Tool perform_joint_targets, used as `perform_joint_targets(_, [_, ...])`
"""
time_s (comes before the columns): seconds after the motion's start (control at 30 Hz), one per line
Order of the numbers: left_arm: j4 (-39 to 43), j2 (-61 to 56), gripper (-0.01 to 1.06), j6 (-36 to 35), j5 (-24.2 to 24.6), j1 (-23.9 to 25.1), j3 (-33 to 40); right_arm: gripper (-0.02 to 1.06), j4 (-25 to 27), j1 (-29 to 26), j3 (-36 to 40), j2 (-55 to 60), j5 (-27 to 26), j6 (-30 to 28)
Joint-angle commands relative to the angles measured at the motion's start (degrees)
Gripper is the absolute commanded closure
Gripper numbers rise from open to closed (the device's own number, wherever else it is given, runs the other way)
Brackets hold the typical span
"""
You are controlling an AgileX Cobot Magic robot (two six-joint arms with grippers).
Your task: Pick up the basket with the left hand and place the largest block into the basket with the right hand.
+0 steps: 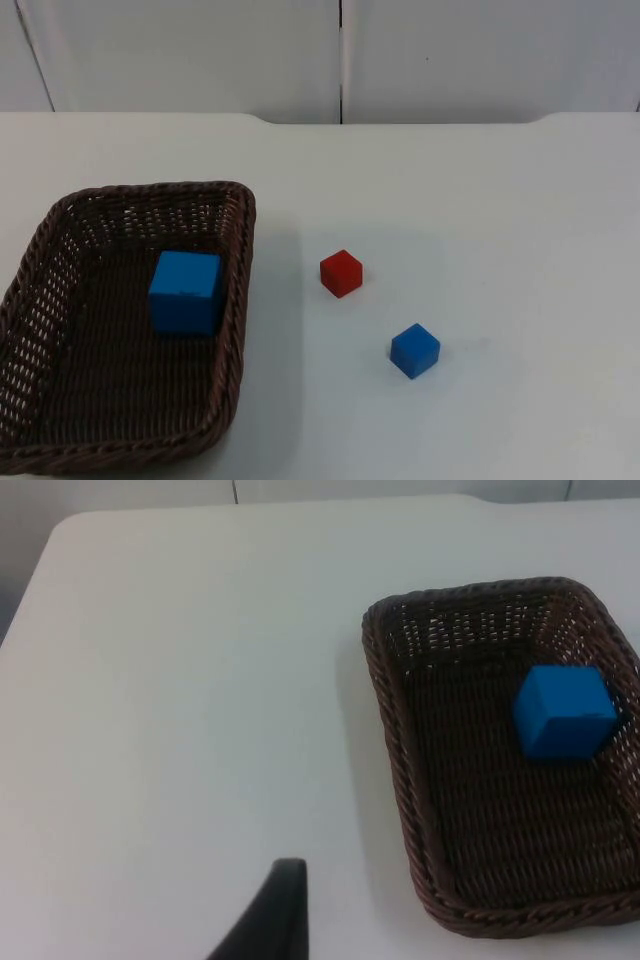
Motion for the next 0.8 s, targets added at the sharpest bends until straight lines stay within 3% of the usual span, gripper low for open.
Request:
perform_joint_targets(0.0, [-0.01, -0.27, 0.0, -0.36, -0.53, -0.14, 0.24, 0.29, 0.21, 0.62, -0.21, -0.38, 2.08, -0.2])
perform_joint_targets(0.67, [-0.26, -0.27, 0.0, 0.0, -0.61, -0.14, 0.24, 0.29, 2.12, 0.81, 1.97, -0.38, 2.54, -0.44])
perform_joint_targets(0.77, [-0.35, -0.27, 0.0, 0.0, -0.61, -0.14, 0.24, 0.24, 2.12, 0.81, 1.97, -0.38, 2.54, -0.43])
